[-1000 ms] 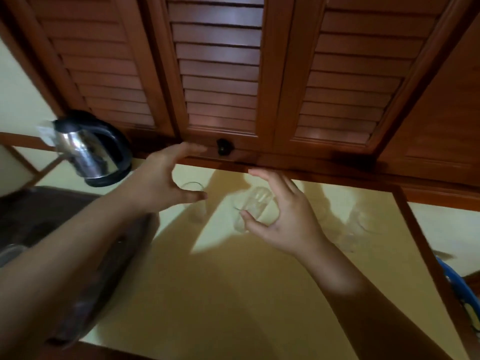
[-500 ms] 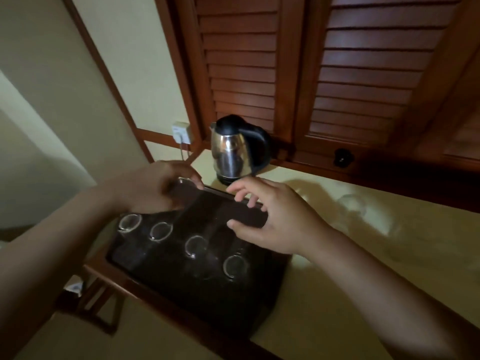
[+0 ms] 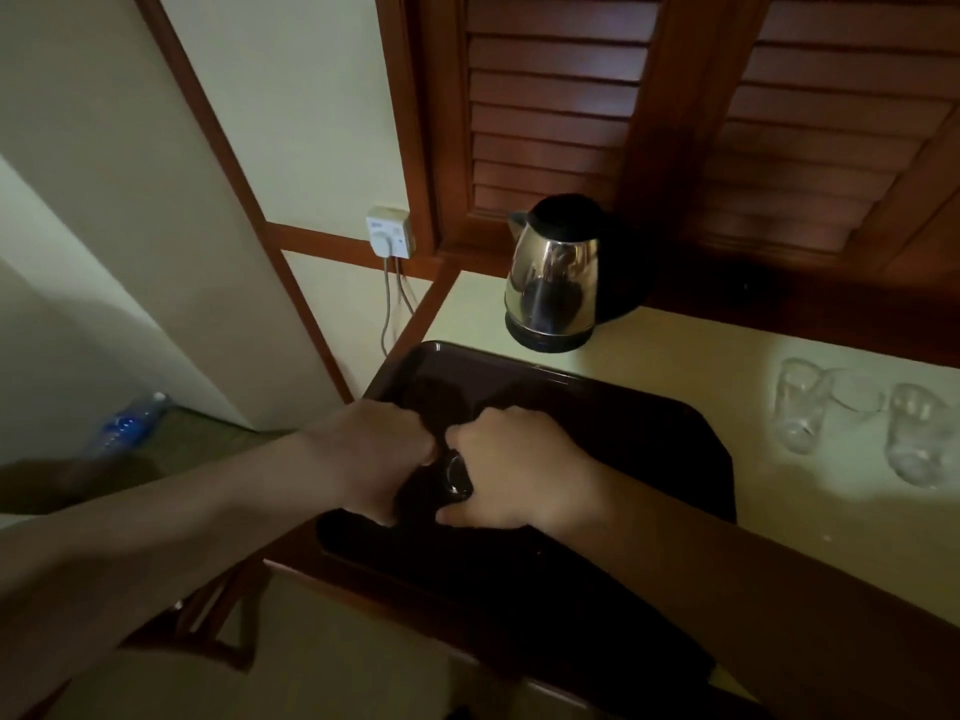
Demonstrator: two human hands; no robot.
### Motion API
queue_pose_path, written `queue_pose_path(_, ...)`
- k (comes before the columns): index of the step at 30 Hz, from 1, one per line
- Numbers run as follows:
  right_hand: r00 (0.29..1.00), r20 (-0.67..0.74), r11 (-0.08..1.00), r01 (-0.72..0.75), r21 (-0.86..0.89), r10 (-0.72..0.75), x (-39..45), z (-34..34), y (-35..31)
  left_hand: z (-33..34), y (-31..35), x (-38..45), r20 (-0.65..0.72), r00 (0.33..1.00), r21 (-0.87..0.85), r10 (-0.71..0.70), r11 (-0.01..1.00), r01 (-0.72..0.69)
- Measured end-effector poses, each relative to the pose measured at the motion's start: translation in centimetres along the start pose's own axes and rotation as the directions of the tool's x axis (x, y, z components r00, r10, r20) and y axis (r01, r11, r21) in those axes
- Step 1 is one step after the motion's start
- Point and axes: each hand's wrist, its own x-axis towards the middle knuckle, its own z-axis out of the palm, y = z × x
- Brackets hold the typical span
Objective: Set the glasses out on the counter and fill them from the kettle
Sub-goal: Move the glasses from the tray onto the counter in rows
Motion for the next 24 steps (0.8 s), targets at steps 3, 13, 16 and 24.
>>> queue_pose_path(3, 0.997, 0.069, 0.992, -0.05, 0.118, 0.042, 0.7, -0.4, 0.8, -0.4, -1.5, 0.2, 0.034, 0.999, -0.055, -0.033, 0.998, 0.035)
queue_pose_path(13, 0.916, -0.06, 0.155, -0.002, 0.988, 0.397, -7.7, -3.1, 9.1, 1.3, -7.2, -0.3, -0.247, 0.913, -0.963, -0.324, -0.019, -0.267)
queue_pose_path(16, 0.923, -0.029, -0.26, 0.138, 0.956, 0.384, -10.2, -2.6, 10.4, 0.3, -4.1, 1.0, -0.294, 0.887, -0.825, -0.356, -0.373, -0.424)
queue_pose_path(24, 0.914, -0.238, -0.152, 0.3, 0.942, 0.33, -18.7, -1.0, 16.1, -7.6, 8.8, 2.6, -0.493, 0.815, -0.693, -0.303, -0.429, -0.579)
